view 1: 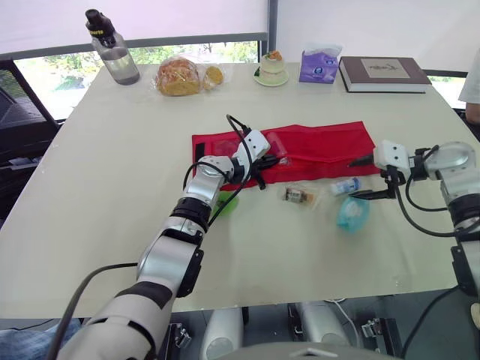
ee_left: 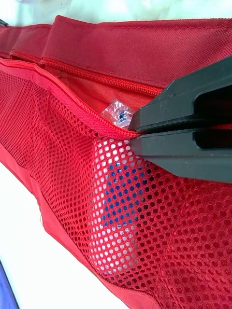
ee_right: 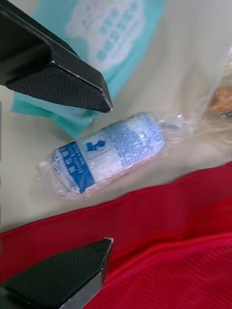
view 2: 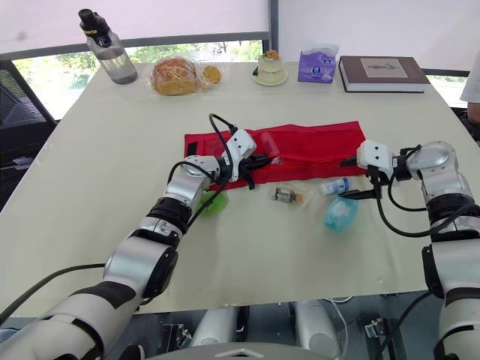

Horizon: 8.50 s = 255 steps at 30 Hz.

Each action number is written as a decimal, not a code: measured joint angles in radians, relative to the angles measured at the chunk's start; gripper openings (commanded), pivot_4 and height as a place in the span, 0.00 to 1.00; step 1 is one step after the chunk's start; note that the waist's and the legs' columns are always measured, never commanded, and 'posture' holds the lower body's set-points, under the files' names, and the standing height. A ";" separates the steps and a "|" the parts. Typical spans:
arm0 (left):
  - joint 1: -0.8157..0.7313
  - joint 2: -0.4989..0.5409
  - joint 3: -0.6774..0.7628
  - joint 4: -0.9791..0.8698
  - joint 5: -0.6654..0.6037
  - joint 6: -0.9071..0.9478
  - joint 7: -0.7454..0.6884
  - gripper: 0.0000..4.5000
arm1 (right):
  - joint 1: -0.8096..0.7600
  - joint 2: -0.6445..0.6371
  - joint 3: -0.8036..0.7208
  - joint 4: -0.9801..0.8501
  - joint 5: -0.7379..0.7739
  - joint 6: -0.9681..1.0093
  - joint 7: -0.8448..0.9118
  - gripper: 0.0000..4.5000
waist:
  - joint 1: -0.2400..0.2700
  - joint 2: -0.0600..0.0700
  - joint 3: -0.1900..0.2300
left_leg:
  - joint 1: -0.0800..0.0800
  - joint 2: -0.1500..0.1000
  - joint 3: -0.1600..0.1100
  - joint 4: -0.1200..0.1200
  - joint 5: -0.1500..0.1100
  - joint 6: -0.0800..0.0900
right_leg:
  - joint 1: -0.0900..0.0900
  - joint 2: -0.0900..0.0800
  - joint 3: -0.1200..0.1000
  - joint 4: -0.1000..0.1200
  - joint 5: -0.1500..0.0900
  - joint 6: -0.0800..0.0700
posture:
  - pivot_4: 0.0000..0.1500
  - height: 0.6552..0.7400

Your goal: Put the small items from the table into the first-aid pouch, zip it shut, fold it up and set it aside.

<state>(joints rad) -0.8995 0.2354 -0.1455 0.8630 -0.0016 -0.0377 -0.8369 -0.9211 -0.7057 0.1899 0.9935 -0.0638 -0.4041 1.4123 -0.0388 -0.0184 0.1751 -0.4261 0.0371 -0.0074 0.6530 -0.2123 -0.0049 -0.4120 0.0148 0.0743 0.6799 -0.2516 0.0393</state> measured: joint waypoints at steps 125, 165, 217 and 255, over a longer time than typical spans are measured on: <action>0.158 -0.046 -0.012 -0.352 -0.012 0.205 0.026 0.00 | 0.229 0.477 -0.043 -1.029 0.125 1.490 -0.949 0.01 | 0.000 0.001 0.000 | -0.005 0.000 -0.003 0.000 0.000 0.000 | -0.003 0.000 -0.003 0.001 0.000 0.000 | 1.00 1.00; 0.163 -0.041 -0.013 -0.338 -0.041 0.202 -0.001 0.00 | 0.443 0.451 -0.050 -1.111 0.185 1.203 -1.025 0.01 | -0.003 0.001 0.000 | -0.004 0.001 -0.003 0.000 0.000 0.000 | -0.003 0.001 -0.003 0.000 0.000 0.000 | 1.00 1.00; 0.033 0.067 0.027 -0.028 -0.035 0.027 0.003 0.00 | 0.937 -0.449 -0.916 -1.191 0.815 1.018 0.063 0.99 | -0.002 0.000 0.000 | -0.001 0.001 -0.002 0.000 0.000 0.000 | 0.000 0.002 -0.001 -0.001 -0.003 0.005 | 1.00 1.00; 0.041 0.062 0.019 -0.057 -0.010 0.028 -0.010 0.00 | 0.368 0.059 0.155 -1.080 0.152 0.969 -0.420 0.49 | 0.003 0.000 0.000 | -0.003 0.001 -0.004 0.000 0.000 0.000 | -0.001 0.001 -0.003 0.000 0.000 0.000 | 1.00 1.00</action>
<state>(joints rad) -0.8588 0.2971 -0.1267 0.8064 -0.0115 -0.0093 -0.8470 -0.5528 -0.6471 0.3446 -0.0867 0.0881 0.5645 0.9927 -0.0356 -0.0185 0.1752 -0.4289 0.0377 -0.0110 0.6535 -0.2123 -0.0049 -0.4132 0.0158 0.0713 0.6795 -0.2520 0.0397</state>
